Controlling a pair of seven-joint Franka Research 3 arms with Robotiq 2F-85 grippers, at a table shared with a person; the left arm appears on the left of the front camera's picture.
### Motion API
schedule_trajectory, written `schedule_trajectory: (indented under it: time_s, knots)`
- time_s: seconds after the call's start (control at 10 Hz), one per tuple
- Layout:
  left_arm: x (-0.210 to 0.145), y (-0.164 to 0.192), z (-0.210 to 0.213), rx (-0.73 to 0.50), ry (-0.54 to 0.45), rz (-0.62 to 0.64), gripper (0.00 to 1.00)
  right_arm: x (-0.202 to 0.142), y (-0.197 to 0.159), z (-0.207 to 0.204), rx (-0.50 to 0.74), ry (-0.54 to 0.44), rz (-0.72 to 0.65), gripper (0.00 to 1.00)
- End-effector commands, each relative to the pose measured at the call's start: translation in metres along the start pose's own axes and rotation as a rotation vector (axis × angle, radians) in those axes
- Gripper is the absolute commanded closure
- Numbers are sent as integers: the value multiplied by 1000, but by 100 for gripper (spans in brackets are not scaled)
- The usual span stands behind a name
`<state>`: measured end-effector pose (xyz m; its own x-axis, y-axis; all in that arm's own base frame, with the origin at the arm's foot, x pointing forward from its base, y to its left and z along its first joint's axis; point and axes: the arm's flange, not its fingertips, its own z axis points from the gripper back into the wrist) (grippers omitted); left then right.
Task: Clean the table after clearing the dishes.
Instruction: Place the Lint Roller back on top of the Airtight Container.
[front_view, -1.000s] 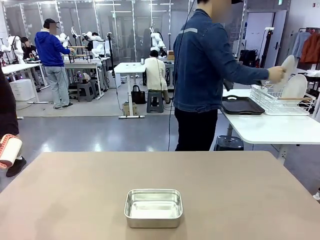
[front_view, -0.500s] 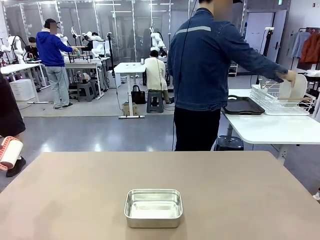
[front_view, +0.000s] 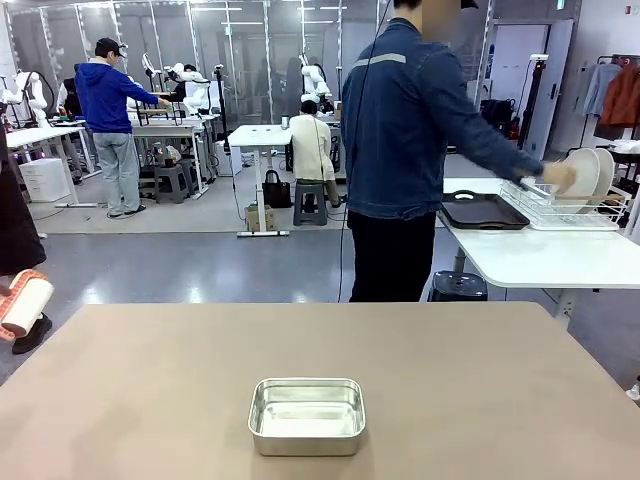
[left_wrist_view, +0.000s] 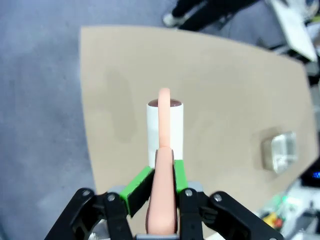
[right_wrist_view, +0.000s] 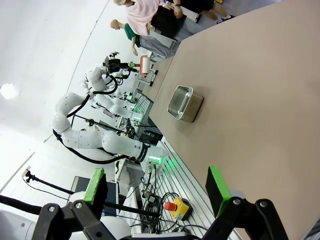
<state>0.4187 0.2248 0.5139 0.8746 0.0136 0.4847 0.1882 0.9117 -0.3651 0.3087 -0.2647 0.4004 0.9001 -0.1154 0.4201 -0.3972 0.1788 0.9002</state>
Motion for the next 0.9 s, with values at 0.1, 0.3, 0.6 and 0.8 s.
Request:
schedule_trajectory:
  time_s: [0.1, 0.3, 0.6, 0.8]
  knots:
    - [35, -129, 20, -38, 60, -580, 77, -3, 3, 0, 2, 16, 19, 0]
    - [28, -226, 5, -90, 142, -873, 77, -3, 3, 0, 2, 16, 19, 0]
    - [-3, -346, -22, -163, 202, -1203, 77, -3, 3, 0, 2, 16, 19, 0]
    - [-21, -409, -64, -180, 277, -1316, 77, -3, 3, 0, 2, 16, 19, 0]
